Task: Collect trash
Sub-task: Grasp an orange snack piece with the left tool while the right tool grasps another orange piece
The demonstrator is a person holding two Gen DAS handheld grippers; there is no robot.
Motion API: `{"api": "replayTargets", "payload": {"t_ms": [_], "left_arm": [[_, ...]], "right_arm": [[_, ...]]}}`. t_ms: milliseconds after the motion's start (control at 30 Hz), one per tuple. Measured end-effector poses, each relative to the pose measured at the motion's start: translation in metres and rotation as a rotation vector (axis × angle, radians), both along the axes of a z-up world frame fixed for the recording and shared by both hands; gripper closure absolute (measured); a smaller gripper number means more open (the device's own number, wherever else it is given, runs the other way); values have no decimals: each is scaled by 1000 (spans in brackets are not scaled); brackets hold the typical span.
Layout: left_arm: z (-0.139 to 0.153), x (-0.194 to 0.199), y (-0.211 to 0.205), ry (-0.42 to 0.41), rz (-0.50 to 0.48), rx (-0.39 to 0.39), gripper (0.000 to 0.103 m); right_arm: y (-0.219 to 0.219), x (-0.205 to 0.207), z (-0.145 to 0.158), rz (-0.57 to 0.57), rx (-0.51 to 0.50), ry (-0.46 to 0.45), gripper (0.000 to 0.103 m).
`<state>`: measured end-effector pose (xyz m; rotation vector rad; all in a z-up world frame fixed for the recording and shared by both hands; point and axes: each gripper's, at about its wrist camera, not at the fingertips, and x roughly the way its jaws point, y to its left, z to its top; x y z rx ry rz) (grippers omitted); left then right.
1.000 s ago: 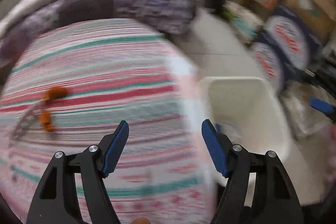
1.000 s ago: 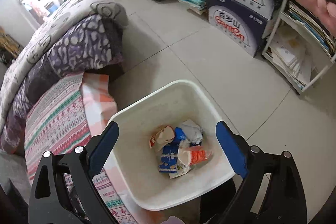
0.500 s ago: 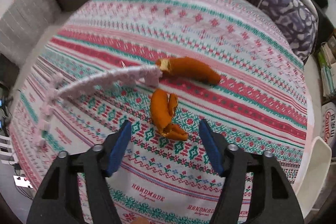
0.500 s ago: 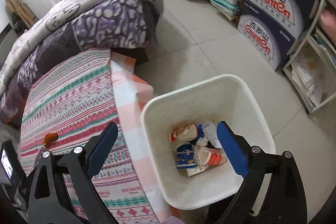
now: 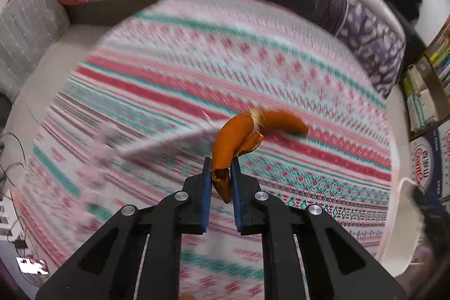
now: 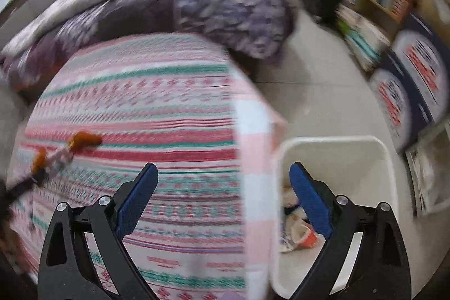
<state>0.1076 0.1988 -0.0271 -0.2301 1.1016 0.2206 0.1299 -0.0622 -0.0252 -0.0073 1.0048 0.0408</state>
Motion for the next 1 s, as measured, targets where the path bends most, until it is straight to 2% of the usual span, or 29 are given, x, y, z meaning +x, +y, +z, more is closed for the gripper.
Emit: {"api": "replayTargets", "payload": {"t_ms": [167, 233, 333, 600, 667, 700, 733, 833, 1000], "left_arm": [[41, -22, 45, -35, 17, -10, 90], [48, -30, 57, -47, 24, -12, 90], [58, -36, 66, -69, 24, -17, 90], [64, -38, 67, -78, -5, -42, 90], [63, -38, 65, -75, -11, -38, 90], [62, -38, 65, -74, -12, -39, 90], [62, -38, 65, -73, -14, -41, 90], [63, -39, 65, -76, -13, -49, 90], [68, -43, 63, -98, -15, -54, 90]], "right_arm": [[94, 15, -13, 309, -74, -68, 14], [127, 23, -23, 413, -105, -69, 21], [158, 37, -39, 489, -131, -54, 31], [182, 59, -68, 543, -164, -28, 40], [180, 59, -66, 538, -124, -19, 56], [180, 60, -65, 522, -108, -7, 75], [179, 59, -64, 513, -104, 2, 84], [171, 52, -58, 469, -107, 7, 87], [140, 29, -27, 351, -12, -16, 88]]}}
